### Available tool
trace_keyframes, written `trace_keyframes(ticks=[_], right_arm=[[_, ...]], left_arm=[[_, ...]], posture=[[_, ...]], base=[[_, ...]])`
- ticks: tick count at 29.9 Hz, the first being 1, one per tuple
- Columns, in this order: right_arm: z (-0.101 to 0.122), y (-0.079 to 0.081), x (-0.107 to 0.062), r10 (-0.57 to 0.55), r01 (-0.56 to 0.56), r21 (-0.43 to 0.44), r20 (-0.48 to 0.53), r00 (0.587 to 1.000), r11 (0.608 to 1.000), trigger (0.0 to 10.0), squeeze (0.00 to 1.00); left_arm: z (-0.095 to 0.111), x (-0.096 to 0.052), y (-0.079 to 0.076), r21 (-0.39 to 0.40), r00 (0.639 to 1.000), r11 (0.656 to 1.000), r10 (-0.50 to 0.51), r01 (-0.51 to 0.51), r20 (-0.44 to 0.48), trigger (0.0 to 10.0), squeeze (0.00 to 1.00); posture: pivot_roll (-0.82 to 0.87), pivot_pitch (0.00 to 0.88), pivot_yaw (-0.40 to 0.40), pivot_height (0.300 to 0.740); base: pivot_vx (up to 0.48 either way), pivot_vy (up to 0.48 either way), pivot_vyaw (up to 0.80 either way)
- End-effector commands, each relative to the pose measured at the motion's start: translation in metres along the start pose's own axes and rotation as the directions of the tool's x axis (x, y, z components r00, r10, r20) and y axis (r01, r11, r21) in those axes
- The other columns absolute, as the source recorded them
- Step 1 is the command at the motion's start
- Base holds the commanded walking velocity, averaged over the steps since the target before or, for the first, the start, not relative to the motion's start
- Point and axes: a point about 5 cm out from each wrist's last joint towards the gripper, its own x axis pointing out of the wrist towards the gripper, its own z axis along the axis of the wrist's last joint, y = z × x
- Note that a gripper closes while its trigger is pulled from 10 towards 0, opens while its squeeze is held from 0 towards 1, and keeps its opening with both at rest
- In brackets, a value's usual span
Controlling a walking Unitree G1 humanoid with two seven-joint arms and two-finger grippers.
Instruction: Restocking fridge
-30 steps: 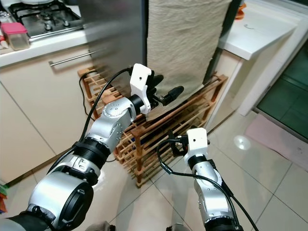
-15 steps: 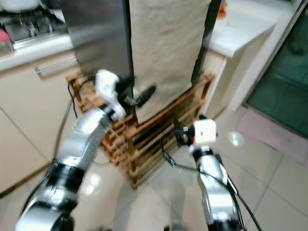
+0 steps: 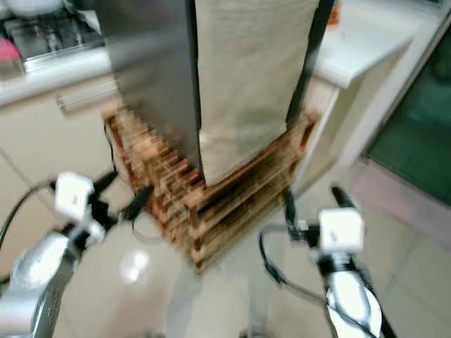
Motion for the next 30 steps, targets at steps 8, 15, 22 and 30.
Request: trace_keyframes(ticks=[8,15,22,30], right_arm=[[-0.002,-0.001,0.008,-0.090,0.092,0.070,-0.037,0.995,0.993,10.0,0.00],[-0.003,0.004,0.010,-0.076,0.079,0.070,-0.044,0.996,0.994,10.0,0.00],[-0.006,0.008,0.014,-0.056,0.059,0.060,-0.052,0.997,0.996,10.0,0.00],[-0.010,0.010,0.018,-0.022,0.025,0.051,-0.064,0.998,0.998,10.0,0.00]], left_arm=[[-0.005,0.001,-0.007,-0.043,0.995,0.995,0.087,-0.089,-0.039,10.0,0.00],[0.010,0.005,-0.009,-0.024,0.998,0.997,0.067,-0.067,0.020,10.0,0.00],[0.018,0.009,-0.005,-0.024,0.993,0.994,0.109,-0.108,0.054,10.0,0.00],[0.016,0.011,0.001,-0.027,0.980,0.981,0.195,-0.194,0.044,10.0,0.00]], posture=[[-0.06,0.000,-0.024,0.724],[-0.07,0.000,-0.003,0.724],[-0.07,0.000,-0.002,0.724],[-0.06,0.000,-0.010,0.724]], base=[[0.000,0.000,0.00],[0.344,0.000,0.00],[0.423,0.099,0.00],[0.105,0.249,0.00]])
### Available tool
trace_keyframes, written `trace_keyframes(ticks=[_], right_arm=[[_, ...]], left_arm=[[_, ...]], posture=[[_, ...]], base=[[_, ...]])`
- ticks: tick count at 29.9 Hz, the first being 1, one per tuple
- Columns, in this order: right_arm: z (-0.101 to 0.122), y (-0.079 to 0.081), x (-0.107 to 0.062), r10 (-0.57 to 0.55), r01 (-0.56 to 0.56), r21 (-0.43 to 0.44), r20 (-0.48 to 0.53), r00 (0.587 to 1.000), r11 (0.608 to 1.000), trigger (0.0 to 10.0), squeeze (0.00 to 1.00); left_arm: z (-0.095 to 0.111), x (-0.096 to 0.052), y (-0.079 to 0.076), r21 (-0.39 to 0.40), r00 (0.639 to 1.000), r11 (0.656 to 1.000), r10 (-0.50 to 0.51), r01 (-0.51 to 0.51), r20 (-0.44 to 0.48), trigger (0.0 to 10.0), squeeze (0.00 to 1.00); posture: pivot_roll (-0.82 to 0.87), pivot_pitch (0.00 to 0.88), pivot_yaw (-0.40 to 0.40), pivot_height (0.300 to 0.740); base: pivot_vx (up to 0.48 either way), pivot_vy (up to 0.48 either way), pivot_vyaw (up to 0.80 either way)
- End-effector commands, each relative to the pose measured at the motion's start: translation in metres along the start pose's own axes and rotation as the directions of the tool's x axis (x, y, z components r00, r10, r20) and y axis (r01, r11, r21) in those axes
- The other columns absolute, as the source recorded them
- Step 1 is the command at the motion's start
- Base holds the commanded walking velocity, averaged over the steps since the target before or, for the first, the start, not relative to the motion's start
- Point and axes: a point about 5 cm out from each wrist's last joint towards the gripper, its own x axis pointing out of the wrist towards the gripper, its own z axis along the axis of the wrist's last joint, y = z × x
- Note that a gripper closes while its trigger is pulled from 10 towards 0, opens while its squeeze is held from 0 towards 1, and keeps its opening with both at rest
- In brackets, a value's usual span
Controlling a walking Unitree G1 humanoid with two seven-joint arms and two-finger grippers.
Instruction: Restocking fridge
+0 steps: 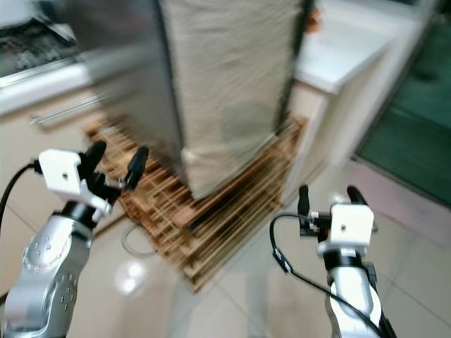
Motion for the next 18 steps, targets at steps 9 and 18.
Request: trace_keyframes(ticks=[9,18], right_arm=[[-0.008,-0.001,0.000,0.024,-0.024,-0.015,-0.040,0.999,1.000,10.0,0.00],[-0.009,0.002,0.011,0.035,-0.035,-0.016,-0.028,0.999,0.999,10.0,0.00]], left_arm=[[-0.010,0.008,-0.004,0.004,0.999,1.000,0.002,-0.002,-0.045,10.0,0.00],[-0.014,0.029,-0.024,0.037,0.984,0.988,-0.144,0.149,-0.107,10.0,0.00]], posture=[[-0.06,0.000,-0.013,0.724],[-0.06,0.000,-0.006,0.724]], base=[[0.000,0.000,0.00],[0.000,0.000,-0.50]])
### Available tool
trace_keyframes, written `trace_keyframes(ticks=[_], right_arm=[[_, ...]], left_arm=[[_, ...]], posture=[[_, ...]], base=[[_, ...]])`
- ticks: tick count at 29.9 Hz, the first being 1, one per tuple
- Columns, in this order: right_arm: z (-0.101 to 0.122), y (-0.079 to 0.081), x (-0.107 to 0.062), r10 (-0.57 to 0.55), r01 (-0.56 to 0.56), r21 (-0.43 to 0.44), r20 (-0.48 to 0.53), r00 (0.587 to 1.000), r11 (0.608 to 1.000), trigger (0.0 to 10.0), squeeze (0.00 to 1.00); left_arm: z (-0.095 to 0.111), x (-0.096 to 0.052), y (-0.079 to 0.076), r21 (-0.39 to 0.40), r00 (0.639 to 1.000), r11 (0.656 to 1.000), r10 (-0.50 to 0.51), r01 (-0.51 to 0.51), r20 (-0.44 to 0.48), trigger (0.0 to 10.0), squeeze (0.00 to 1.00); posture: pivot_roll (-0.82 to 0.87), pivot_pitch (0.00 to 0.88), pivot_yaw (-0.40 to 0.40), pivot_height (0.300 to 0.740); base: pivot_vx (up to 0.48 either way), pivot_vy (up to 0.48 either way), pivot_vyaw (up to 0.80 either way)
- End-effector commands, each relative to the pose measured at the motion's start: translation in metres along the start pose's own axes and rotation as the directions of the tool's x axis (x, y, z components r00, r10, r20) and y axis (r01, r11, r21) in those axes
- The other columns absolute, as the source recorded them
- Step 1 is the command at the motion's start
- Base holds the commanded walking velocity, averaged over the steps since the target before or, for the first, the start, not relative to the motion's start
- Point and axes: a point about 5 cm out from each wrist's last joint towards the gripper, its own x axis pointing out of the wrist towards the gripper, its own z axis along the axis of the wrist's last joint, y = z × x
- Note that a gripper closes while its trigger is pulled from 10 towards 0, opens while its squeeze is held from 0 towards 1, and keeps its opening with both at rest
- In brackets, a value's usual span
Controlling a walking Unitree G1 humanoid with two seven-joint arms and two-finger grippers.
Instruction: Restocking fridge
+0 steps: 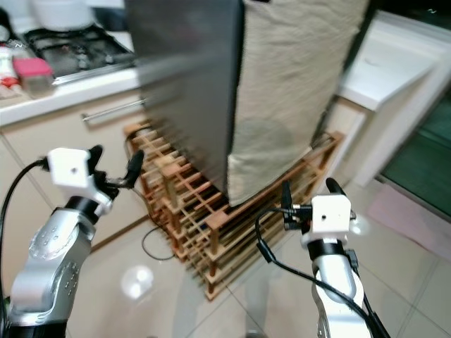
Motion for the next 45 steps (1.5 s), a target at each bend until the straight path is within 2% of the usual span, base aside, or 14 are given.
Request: trace_keyframes(ticks=[1,16,19,24,30,37,40,45], right_arm=[[0.001,-0.003,0.004,-0.010,0.010,-0.006,0.006,1.000,1.000,10.0,0.00],[-0.006,0.000,0.001,-0.013,0.013,-0.002,-0.012,1.000,1.000,10.0,0.00],[-0.007,0.001,0.001,-0.011,0.011,0.003,-0.013,1.000,1.000,10.0,0.00],[-0.006,0.002,0.002,-0.010,0.010,-0.001,-0.007,1.000,1.000,10.0,0.00],[-0.009,0.001,0.000,-0.021,0.021,-0.002,-0.017,1.000,1.000,10.0,0.00],[-0.012,0.000,0.001,-0.033,0.033,-0.014,-0.024,0.999,0.999,10.0,0.00],[-0.013,-0.001,0.002,-0.033,0.032,-0.016,-0.026,0.999,0.999,10.0,0.00],[-0.014,0.000,0.007,-0.020,0.020,-0.022,-0.021,1.000,1.000,10.0,0.00]], left_arm=[[-0.001,0.004,-0.004,-0.001,0.999,0.999,-0.036,0.036,-0.017,10.0,0.00],[0.005,0.012,-0.003,0.009,0.999,0.999,-0.046,0.046,-0.007,10.0,0.00],[0.005,0.020,-0.001,0.031,0.998,0.998,-0.057,0.057,-0.011,10.0,0.00],[0.006,0.024,0.000,0.034,0.998,0.997,-0.067,0.067,-0.013,10.0,0.00],[0.014,0.029,-0.016,-0.036,0.982,0.982,-0.187,0.187,-0.008,10.0,0.00],[0.013,0.026,-0.025,-0.045,0.951,0.951,-0.306,0.305,-0.047,10.0,0.00],[0.013,0.027,-0.025,-0.042,0.945,0.947,-0.321,0.319,-0.058,10.0,0.00],[0.008,0.041,-0.020,-0.012,0.947,0.951,-0.309,0.310,-0.091,10.0,0.00]], posture=[[-0.06,0.000,0.000,0.724],[-0.07,0.000,0.012,0.724],[-0.06,0.000,0.017,0.724],[-0.07,0.000,0.022,0.724],[-0.07,0.000,0.025,0.724],[-0.07,0.000,0.030,0.714],[-0.07,0.000,0.027,0.714],[-0.06,0.000,0.019,0.714]], base=[[0.000,0.000,-0.56],[0.000,0.000,-0.56],[0.000,0.000,-0.56],[0.000,0.000,-0.55],[0.000,0.000,-0.55],[0.000,0.000,0.00],[0.000,0.000,0.00],[0.000,0.000,0.00]])
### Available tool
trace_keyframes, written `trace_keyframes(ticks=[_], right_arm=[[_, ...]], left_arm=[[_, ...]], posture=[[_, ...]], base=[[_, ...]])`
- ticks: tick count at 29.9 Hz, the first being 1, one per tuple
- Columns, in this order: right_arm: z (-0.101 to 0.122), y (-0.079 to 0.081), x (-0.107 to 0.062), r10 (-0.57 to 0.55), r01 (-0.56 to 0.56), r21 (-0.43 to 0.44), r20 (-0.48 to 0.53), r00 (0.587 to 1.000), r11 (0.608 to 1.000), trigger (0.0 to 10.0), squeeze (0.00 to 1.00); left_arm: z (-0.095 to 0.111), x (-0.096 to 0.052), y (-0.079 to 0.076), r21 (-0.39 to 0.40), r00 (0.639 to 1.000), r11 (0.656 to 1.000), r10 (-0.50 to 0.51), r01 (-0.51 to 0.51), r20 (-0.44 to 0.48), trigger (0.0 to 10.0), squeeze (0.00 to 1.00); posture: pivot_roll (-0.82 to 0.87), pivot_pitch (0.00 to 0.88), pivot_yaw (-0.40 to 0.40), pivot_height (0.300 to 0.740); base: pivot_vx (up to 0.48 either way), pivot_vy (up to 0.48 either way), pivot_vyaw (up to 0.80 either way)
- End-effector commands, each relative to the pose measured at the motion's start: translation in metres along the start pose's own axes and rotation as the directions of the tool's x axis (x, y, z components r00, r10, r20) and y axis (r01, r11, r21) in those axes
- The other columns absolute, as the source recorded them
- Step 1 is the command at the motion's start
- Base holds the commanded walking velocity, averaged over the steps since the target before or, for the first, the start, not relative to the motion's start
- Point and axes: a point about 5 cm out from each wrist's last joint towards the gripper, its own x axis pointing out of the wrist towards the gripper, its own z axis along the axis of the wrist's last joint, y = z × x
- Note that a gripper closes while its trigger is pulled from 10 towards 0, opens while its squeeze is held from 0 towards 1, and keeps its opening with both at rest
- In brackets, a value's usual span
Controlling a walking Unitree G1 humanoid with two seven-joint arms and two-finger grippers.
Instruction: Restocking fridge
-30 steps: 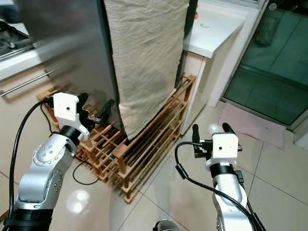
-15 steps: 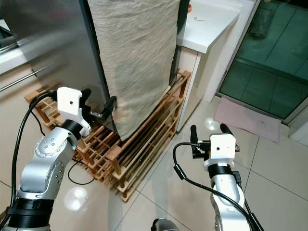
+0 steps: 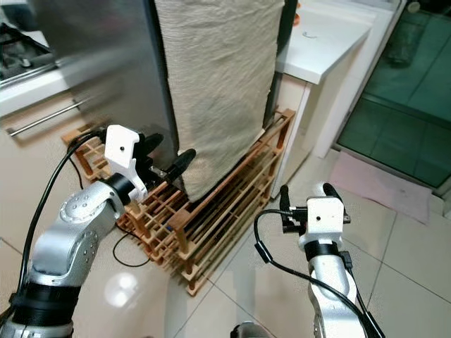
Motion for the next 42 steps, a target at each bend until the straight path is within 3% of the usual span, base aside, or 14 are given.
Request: trace_keyframes(ticks=[1,3,14,27,36,42], right_arm=[[0.001,-0.002,0.004,-0.005,0.005,-0.012,0.012,1.000,1.000,10.0,0.00],[0.002,-0.002,0.006,-0.004,0.005,-0.015,0.018,1.000,1.000,10.0,0.00],[0.002,-0.004,0.006,-0.013,0.013,-0.021,0.027,1.000,1.000,10.0,0.00],[0.002,-0.005,0.005,-0.018,0.018,-0.024,0.025,1.000,1.000,10.0,0.00],[0.002,-0.002,0.006,-0.013,0.014,-0.017,0.027,1.000,1.000,10.0,0.00],[0.003,-0.002,0.007,-0.017,0.018,-0.016,0.028,0.999,1.000,10.0,0.00]], left_arm=[[-0.001,0.007,0.001,0.026,1.000,1.000,0.001,-0.001,-0.012,10.0,0.00],[0.000,0.015,0.000,0.013,1.000,1.000,0.008,-0.008,-0.006,10.0,0.00],[0.002,0.033,0.001,-0.007,1.000,1.000,0.031,-0.031,0.005,10.0,0.00],[0.006,0.046,-0.005,-0.047,1.000,0.999,-0.013,0.013,0.016,10.0,0.00],[0.010,0.070,-0.028,-0.120,0.996,0.989,-0.092,0.090,-0.011,10.0,0.00],[0.008,0.079,-0.034,-0.175,0.995,0.981,-0.096,0.088,-0.037,10.0,0.00]], posture=[[-0.06,0.000,0.019,0.714],[-0.07,0.000,0.020,0.714],[-0.09,0.000,0.021,0.714],[-0.09,0.000,0.024,0.714],[-0.10,0.000,0.030,0.714],[-0.11,0.000,0.029,0.714]], base=[[0.000,0.000,0.00],[0.000,0.000,0.00],[0.000,0.000,0.00],[0.000,0.000,0.00],[0.000,0.000,0.00],[0.000,0.000,0.00]])
